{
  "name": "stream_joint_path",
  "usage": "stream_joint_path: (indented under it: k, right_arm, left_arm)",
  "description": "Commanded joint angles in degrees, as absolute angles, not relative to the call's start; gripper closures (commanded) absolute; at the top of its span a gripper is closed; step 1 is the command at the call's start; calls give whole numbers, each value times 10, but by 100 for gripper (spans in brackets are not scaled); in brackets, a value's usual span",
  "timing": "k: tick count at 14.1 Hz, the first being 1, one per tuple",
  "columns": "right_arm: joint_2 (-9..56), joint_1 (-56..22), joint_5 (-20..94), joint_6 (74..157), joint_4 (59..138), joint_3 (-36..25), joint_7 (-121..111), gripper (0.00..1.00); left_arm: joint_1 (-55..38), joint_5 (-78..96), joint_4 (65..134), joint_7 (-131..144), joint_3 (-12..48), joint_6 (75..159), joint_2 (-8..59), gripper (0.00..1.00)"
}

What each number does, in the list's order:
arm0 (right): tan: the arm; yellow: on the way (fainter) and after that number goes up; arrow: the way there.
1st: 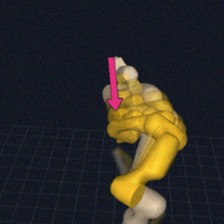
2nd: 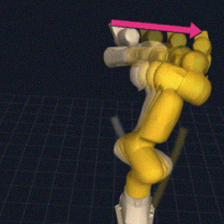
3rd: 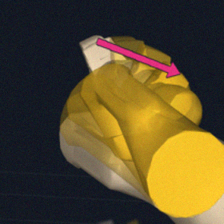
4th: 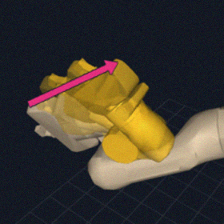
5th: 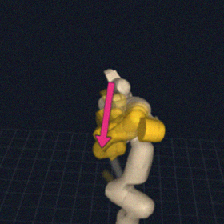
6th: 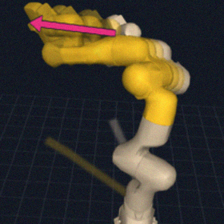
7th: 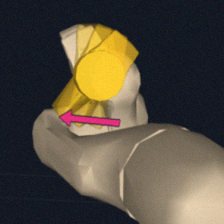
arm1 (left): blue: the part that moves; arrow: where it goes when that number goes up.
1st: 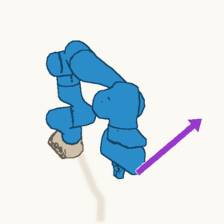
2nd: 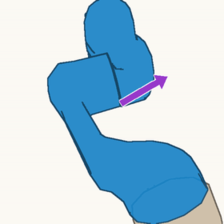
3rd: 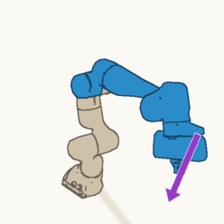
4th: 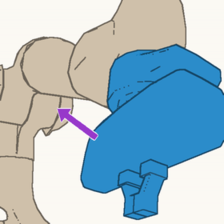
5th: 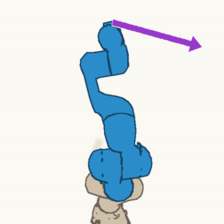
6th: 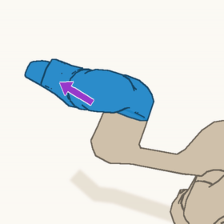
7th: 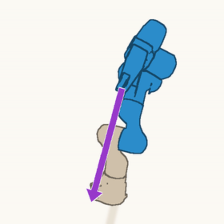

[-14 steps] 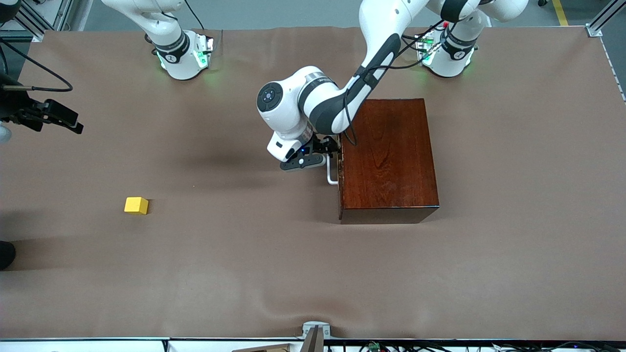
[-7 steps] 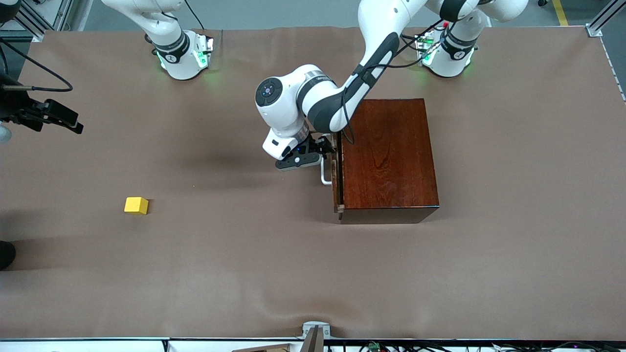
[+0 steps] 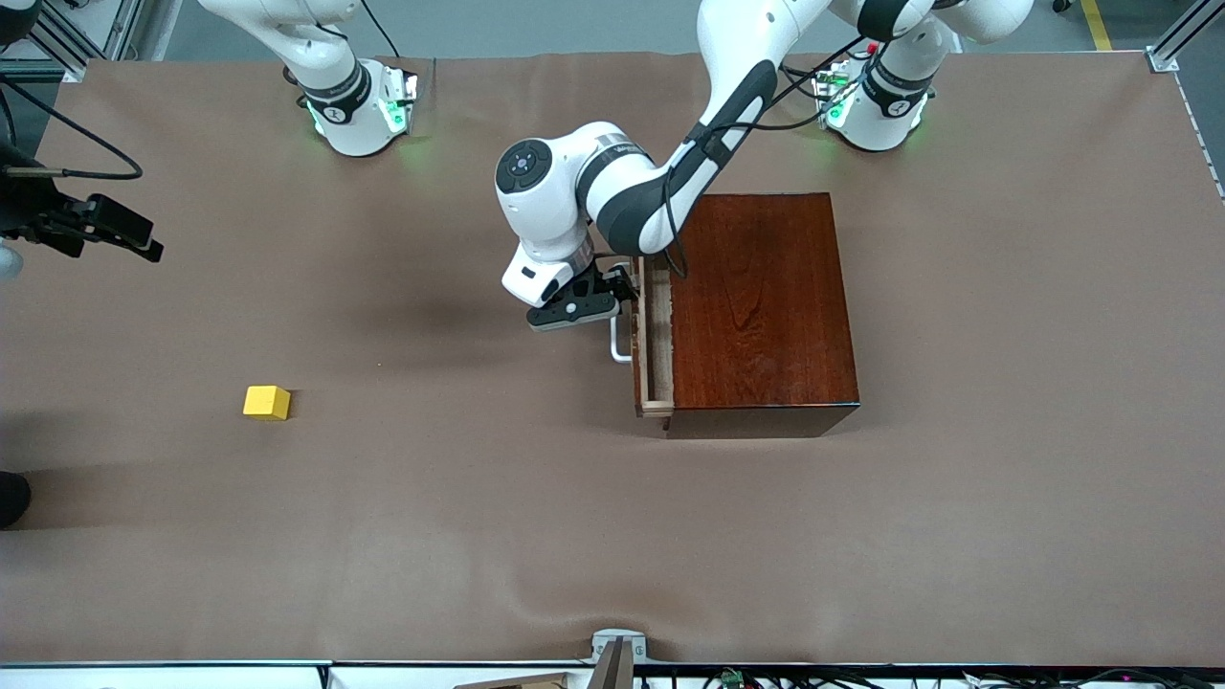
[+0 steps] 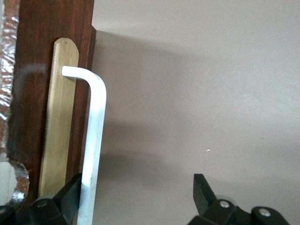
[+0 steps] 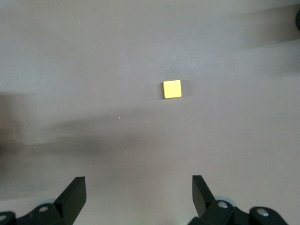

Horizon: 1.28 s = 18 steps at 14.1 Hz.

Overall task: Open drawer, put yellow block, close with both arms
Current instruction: 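Pull the drawer out by its handle with the left gripper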

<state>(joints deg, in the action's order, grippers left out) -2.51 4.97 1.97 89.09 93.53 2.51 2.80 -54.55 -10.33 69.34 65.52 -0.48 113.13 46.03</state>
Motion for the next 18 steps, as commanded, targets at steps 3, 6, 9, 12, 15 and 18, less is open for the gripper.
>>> stream_joint_path:
  k: [3,6,9,12,15,18]
  right_arm:
    - [-34,43,13,889,939,24,28,0]
    - [-34,43,13,889,939,24,28,0]
    - [-34,43,13,888,939,24,28,0]
    - [-34,43,13,888,939,24,28,0]
    - [-34,43,13,888,939,24,28,0]
    - [-34,43,13,888,939,24,28,0]
  left_arm:
    - [-550,-99,675,664,-4,1175,472,0]
    - [-551,-99,675,665,-3,1191,472,0]
    - [-553,-96,675,664,-4,1203,473,0]
    - [-553,-87,675,664,-3,1224,473,0]
    - [-553,-79,675,665,-3,1234,472,0]
    - [-554,-77,675,677,-3,1235,472,0]
